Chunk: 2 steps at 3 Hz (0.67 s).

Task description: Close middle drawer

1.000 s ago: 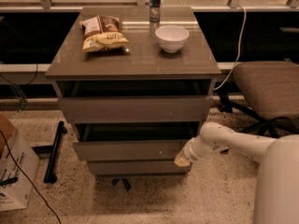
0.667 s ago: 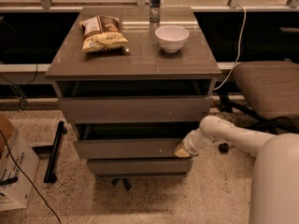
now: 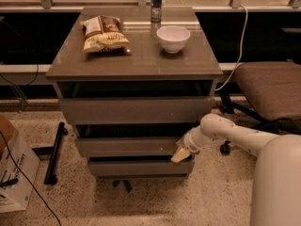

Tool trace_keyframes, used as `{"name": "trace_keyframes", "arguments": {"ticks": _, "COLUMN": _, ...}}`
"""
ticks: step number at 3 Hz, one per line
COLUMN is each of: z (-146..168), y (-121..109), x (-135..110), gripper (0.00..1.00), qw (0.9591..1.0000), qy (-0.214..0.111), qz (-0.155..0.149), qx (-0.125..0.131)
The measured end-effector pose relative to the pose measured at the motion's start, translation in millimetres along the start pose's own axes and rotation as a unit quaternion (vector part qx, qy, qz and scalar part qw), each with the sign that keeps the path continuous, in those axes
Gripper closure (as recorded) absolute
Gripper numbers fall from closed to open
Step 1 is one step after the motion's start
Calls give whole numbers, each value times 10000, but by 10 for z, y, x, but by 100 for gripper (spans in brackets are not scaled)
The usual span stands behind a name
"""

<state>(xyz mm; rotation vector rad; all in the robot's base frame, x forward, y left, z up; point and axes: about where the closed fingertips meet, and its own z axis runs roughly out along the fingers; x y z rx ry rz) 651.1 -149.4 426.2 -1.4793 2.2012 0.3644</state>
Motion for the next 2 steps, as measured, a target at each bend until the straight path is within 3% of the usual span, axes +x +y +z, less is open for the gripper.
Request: {"name": "trace_keyframes", "arguments": {"ticks": 2, "z": 12, "y": 18, "x": -3, "gripper": 0, "qw": 10000, "qy": 0, "qz": -1, "qx": -10}}
